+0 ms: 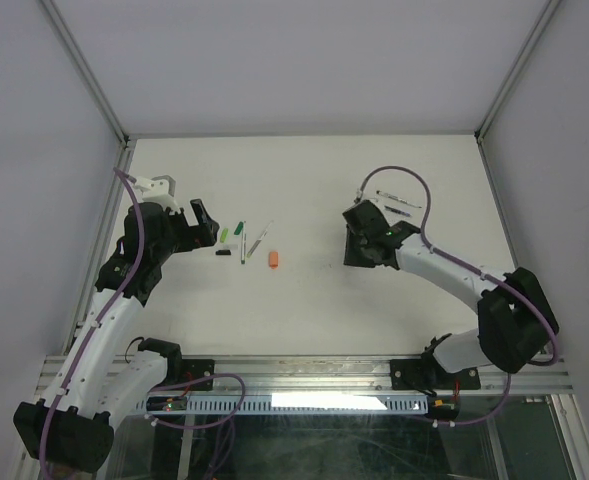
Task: Insert the pens into the pen caps
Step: Pick up the pen from the center of the board.
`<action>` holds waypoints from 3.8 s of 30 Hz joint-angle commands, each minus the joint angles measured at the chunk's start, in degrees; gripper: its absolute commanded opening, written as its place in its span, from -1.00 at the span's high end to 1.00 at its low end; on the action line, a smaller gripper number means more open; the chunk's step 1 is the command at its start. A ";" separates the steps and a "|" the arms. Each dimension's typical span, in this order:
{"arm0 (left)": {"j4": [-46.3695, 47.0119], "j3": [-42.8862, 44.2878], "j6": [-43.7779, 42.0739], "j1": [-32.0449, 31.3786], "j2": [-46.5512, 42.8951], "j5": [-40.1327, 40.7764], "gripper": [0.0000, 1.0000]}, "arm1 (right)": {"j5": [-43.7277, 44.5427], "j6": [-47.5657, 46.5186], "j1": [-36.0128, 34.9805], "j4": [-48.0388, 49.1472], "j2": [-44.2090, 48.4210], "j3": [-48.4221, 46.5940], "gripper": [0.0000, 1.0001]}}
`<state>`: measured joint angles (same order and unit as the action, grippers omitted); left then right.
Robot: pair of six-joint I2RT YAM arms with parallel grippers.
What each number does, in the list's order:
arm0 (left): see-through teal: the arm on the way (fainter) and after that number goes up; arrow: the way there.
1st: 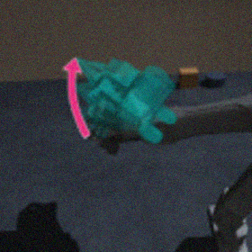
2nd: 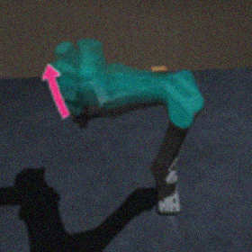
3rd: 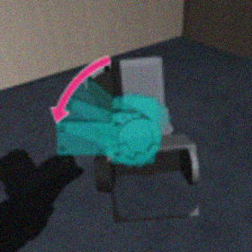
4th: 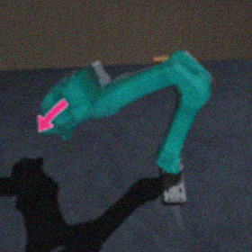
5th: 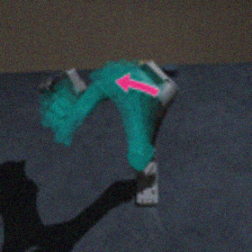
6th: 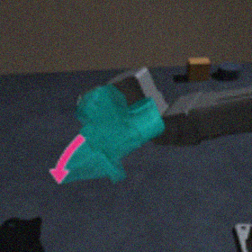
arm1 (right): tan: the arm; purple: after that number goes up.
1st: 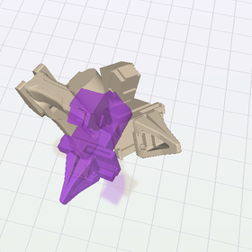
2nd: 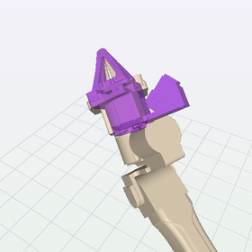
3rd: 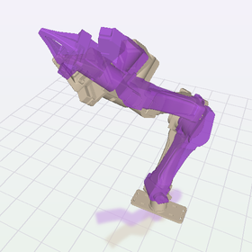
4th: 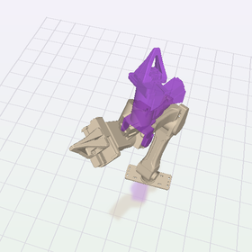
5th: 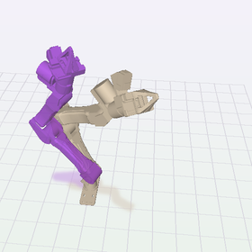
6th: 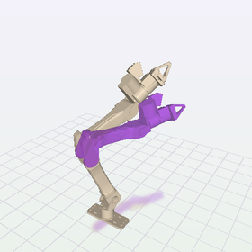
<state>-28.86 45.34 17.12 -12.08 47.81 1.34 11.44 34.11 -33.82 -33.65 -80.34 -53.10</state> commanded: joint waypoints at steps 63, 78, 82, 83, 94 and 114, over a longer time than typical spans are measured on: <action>10.47 -3.69 20.22 -2.84 1.10 -15.99 -0.98 | 6.06 12.77 -28.86 7.98 1.78 6.99 1.00; 23.47 -10.94 31.16 -19.10 4.72 -12.07 -0.90 | 1.51 14.85 -28.89 25.97 13.92 13.52 1.00; 25.33 -11.42 32.33 -21.70 6.69 -11.46 -0.83 | 0.96 14.89 -28.84 28.11 13.70 12.58 1.00; 25.62 -11.30 32.35 -22.35 7.14 -11.09 -0.82 | 0.84 14.85 -28.89 28.46 13.51 11.99 1.00; 27.66 -11.24 33.71 -26.62 11.25 -8.61 -0.59 | -0.94 14.69 -28.84 34.54 12.96 10.40 1.00; 29.53 -11.48 34.41 -30.38 13.54 -8.81 0.10 | 4.94 10.80 -28.89 40.77 12.19 9.23 1.00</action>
<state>-2.39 34.02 51.70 -41.58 61.76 -7.40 11.31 46.87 -62.67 1.13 -68.38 -40.91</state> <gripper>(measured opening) 0.494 0.292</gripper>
